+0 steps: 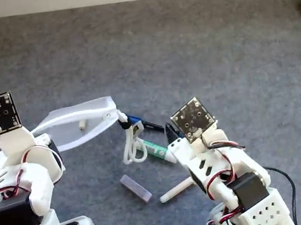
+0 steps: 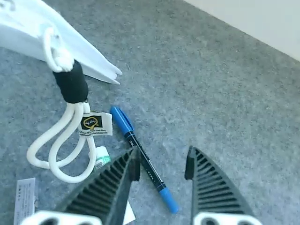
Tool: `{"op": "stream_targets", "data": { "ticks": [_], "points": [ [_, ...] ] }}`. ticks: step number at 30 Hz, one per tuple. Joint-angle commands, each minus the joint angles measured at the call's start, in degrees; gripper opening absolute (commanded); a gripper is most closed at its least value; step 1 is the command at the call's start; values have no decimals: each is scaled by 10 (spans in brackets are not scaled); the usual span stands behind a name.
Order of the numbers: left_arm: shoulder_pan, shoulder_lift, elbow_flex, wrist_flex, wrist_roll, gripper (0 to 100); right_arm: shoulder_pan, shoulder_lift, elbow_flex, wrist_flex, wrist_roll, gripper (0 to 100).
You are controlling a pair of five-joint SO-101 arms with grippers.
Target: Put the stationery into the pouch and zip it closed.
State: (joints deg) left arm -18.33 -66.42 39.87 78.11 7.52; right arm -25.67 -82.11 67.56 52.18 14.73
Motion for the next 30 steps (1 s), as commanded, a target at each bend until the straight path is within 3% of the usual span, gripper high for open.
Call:
{"op": "stream_targets", "data": {
  "ticks": [1, 18, 30],
  "points": [
    [-11, 6, -26, -13, 7, 11, 7, -3, -38, 4, -6, 155],
    [-11, 7, -25, -10, 6, 11, 51, 288, -131, 55, -5, 159],
    [-11, 9, -24, -10, 6, 11, 49, 487, -214, 52, 65, 159]
  ]
}}
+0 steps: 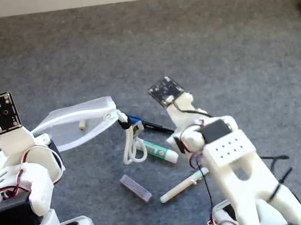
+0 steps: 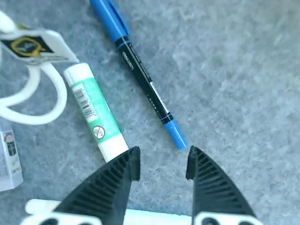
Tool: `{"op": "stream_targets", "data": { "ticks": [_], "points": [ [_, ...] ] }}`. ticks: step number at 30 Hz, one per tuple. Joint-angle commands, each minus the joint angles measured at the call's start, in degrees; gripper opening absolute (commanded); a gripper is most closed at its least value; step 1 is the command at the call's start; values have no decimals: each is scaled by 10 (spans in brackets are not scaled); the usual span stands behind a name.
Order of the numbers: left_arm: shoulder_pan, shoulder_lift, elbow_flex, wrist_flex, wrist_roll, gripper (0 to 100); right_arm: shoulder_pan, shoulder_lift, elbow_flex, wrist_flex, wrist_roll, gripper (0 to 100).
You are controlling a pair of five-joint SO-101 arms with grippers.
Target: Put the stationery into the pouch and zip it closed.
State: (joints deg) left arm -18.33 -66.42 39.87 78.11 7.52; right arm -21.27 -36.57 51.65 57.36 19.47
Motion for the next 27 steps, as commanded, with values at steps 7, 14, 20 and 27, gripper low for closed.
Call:
{"op": "stream_targets", "data": {
  "ticks": [7, 14, 20, 27],
  "points": [
    [-11, 7, -11, -14, 5, 11, 5, 140, -115, 0, 46, 159],
    [-11, 7, -11, -14, 5, 11, 5, 248, -173, -1, 66, 159],
    [-11, 7, -10, -14, 5, 11, 5, 332, -208, -1, 71, 156],
    [-11, 7, -10, -14, 5, 11, 7, 385, -227, -1, 71, 74]
  ]
}}
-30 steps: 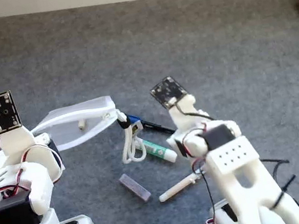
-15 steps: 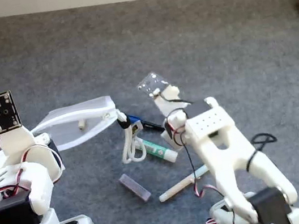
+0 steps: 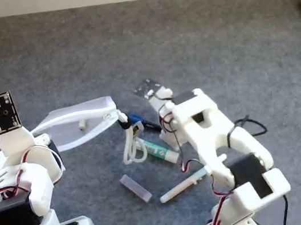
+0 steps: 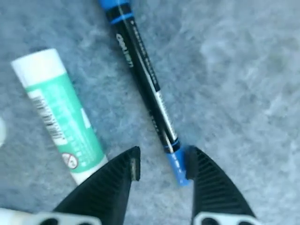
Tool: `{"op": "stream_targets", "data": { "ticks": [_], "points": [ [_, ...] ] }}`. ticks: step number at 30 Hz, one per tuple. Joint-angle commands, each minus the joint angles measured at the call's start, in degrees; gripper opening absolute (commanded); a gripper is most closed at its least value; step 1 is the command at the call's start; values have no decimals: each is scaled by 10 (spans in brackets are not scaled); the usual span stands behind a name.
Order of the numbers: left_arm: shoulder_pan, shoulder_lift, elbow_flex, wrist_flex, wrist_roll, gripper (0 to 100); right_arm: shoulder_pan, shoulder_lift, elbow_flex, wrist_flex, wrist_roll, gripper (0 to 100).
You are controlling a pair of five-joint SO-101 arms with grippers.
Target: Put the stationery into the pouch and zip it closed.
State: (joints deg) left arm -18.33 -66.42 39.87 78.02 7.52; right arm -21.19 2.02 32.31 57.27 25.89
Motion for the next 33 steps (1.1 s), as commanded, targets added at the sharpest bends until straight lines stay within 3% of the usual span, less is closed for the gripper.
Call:
{"op": "stream_targets", "data": {
  "ticks": [1, 9, 15, 33],
  "points": [
    [-11, 7, -10, -13, 5, 11, 7, 0, -34, 0, 7, 36],
    [-10, 7, -10, -13, 5, 11, 44, 0, -34, 0, 7, 5],
    [-10, 7, -10, -15, 5, 11, 89, -1, -35, 6, 87, 5],
    [-7, 7, -10, -21, 6, 11, 189, -2, -34, 66, 92, 5]
  ]
}}
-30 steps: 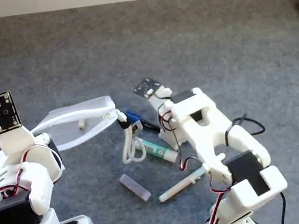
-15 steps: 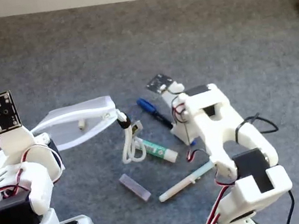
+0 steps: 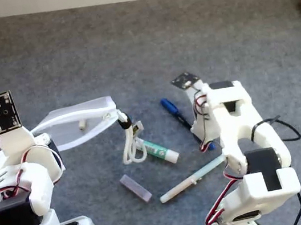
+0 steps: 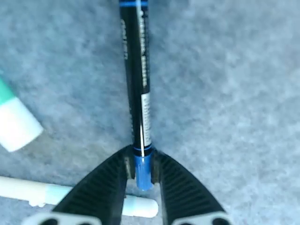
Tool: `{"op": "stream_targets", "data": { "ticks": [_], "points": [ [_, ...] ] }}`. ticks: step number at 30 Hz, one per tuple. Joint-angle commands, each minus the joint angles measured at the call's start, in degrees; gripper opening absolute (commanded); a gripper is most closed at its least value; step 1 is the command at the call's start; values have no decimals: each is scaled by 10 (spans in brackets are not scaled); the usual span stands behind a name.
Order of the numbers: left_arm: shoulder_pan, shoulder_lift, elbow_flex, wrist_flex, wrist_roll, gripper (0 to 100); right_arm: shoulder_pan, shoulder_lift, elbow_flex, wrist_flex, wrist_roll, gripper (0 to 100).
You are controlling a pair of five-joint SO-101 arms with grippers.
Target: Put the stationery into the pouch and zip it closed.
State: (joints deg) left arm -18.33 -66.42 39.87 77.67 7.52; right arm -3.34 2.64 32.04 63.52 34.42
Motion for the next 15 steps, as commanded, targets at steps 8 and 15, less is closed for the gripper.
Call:
{"op": "stream_targets", "data": {
  "ticks": [8, 15],
  "points": [
    [-7, 8, -10, -18, 6, 11, 13, -20, -64, 110, 7, 11],
    [-7, 9, -9, -18, 6, 11, 11, -102, -77, 151, 4, 53]
  ]
}}
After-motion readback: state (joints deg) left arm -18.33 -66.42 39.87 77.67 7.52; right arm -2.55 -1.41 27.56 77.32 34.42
